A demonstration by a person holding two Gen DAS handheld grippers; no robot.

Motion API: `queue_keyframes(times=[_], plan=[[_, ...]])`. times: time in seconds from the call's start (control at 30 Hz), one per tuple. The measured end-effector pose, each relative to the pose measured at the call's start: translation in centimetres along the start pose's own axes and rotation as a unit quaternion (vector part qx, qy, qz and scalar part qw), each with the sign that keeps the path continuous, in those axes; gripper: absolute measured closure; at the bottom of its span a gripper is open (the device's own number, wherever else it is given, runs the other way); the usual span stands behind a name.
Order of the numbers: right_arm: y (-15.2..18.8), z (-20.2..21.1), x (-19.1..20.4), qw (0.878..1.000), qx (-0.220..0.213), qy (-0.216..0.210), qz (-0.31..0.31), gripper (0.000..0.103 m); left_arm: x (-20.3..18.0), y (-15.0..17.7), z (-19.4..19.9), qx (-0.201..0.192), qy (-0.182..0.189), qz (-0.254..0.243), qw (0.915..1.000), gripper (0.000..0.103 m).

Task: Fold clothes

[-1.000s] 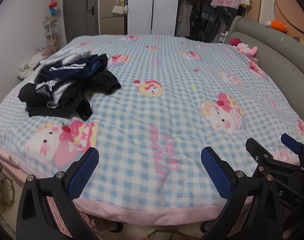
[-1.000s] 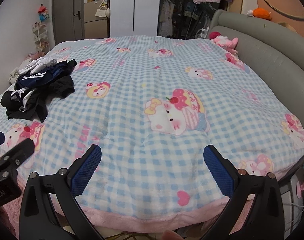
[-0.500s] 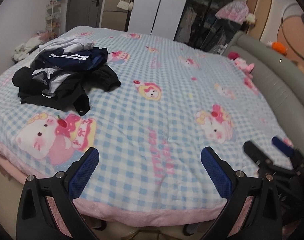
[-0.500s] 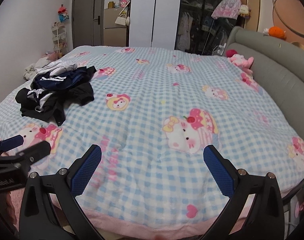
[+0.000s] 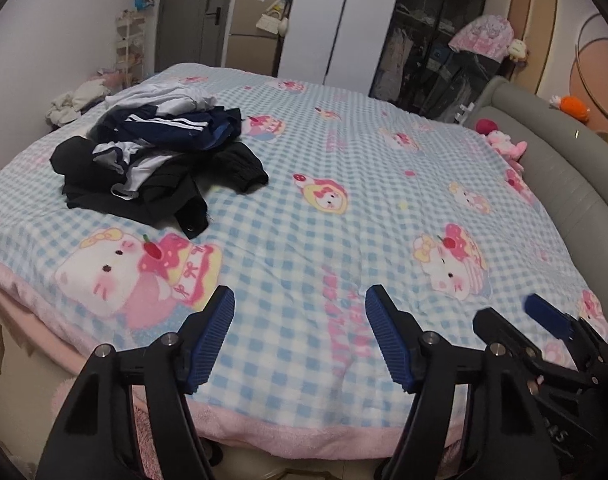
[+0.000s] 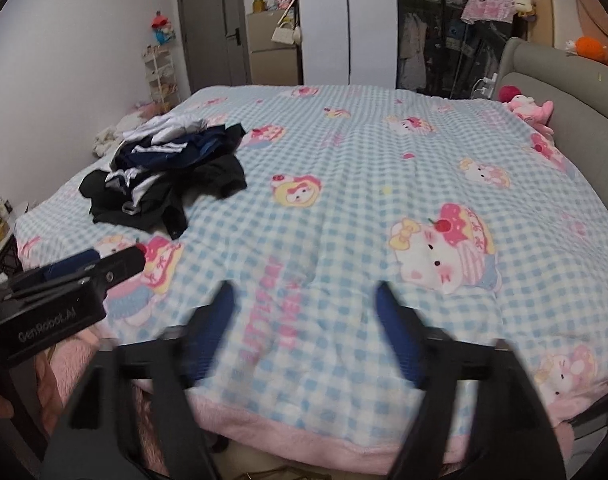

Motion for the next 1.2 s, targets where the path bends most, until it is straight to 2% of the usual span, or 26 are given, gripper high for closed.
queue_keyframes(times=[0.1,0.2,0.33,0.47,0.53,0.67,0.9,1.0,1.03,1.07,1.13,1.2], plan=[[-0.3,-0.2,1.0,1.0,-0.017,-0.014,-0.002,0.001,1.4,-0.5,0.3,-0.013,-0.014,0.014,0.9997,0.031],[-0.8,-2.3,3.2,0.999,0.015,-0.037,0.025,0.003,3.1,-1.0,0.1,-0.012,-0.009,0.019,0.9997,0.029],[-2.2,-5.6,6.6,0.996,0.039,-0.04,0.073,0.024,5.9,-2.7,-0.1,-0.036,-0.035,0.011,0.9987,0.019],[-5.1,-8.6,9.4,0.994,0.041,-0.085,0.061,0.027,10.0,-5.3,-1.0,-0.049,-0.046,0.024,0.9975,0.017],[-6.5,-9.9,11.0,0.994,0.031,-0.082,0.067,0.027,11.7,-6.4,-1.7,-0.049,-0.046,0.033,0.9972,0.016],[-9.0,-12.6,14.1,0.993,0.026,-0.09,0.077,0.027,15.2,-8.1,-4.0,-0.038,-0.06,0.056,0.9959,0.015],[-10.9,-19.6,18.5,0.989,0.062,-0.097,0.098,0.027,19.4,-8.8,-8.5,-0.027,-0.098,0.103,0.9895,0.015],[-11.6,-22.9,20.0,0.987,0.072,-0.093,0.108,0.029,21.4,-10.1,-11.3,-0.018,-0.081,0.13,0.9881,0.015],[-12.0,-23.8,20.6,0.987,0.071,-0.089,0.114,0.034,22.1,-10.8,-12.3,-0.016,-0.073,0.137,0.9878,0.015],[-12.5,-24.9,21.1,0.986,0.072,-0.084,0.121,0.037,22.5,-11.5,-13.0,-0.017,-0.07,0.139,0.9878,0.016],[-13.4,-26.8,22.2,0.985,0.071,-0.088,0.13,0.051,23.3,-12.9,-14.6,-0.016,-0.064,0.137,0.9884,0.021],[-14.2,-28.5,22.9,0.985,0.067,-0.091,0.132,0.052,23.7,-14.1,-16.2,-0.01,-0.056,0.136,0.9892,0.046]])
Point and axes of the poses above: each gripper's, at about its wrist camera, not at the fingertips, and z roughly against the way its jaws point, x to its left, y to its underside, the point moved 3 cm from there along -z, roughly the way its jaws point
